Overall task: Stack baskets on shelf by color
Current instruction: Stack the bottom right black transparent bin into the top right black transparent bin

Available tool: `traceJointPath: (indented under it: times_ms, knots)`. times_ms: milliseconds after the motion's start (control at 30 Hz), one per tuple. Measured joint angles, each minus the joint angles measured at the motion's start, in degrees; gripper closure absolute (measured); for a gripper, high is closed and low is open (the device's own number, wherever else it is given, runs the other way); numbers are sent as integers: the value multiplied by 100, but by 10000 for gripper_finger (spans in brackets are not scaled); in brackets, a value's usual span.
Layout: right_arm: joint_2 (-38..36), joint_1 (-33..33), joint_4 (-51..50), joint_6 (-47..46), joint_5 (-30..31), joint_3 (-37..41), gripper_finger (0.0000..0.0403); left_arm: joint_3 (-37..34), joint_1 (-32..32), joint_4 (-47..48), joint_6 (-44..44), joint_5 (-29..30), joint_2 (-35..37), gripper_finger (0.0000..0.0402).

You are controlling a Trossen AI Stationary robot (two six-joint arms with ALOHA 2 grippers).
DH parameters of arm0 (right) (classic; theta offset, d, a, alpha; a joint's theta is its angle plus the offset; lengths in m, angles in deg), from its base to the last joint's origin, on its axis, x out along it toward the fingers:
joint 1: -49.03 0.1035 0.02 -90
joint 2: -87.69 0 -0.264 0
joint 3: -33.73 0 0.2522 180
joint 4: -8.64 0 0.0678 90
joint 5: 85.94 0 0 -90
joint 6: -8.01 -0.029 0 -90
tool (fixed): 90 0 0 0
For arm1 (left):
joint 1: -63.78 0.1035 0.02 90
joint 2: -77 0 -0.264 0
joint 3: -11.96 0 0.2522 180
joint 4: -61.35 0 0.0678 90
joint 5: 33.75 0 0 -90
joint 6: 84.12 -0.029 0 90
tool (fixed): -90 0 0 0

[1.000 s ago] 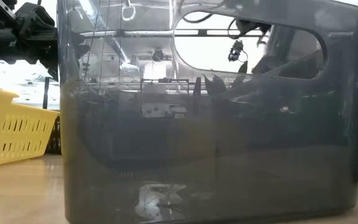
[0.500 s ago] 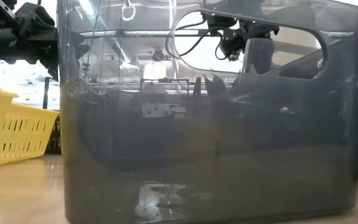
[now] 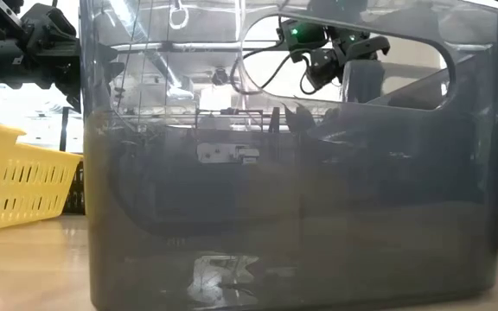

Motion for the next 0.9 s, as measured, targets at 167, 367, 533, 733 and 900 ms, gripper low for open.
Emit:
traceJointPath:
  times_ms: [167,367,533,733,900]
  knots:
    - [0,63,1,-128,-88,327,403,0,0,0,1,2,0,285]
    - [0,146,-9,-259,-95,673,400,0,0,0,1,2,1,285]
    - [0,275,0,-306,-90,933,383,0,0,0,1,2,0,285]
    - [-2,409,471,-301,-87,1288,350,0,1,0,1,1,0,285]
    - [-15,426,1002,-272,-66,1661,315,0,0,0,1,0,0,285]
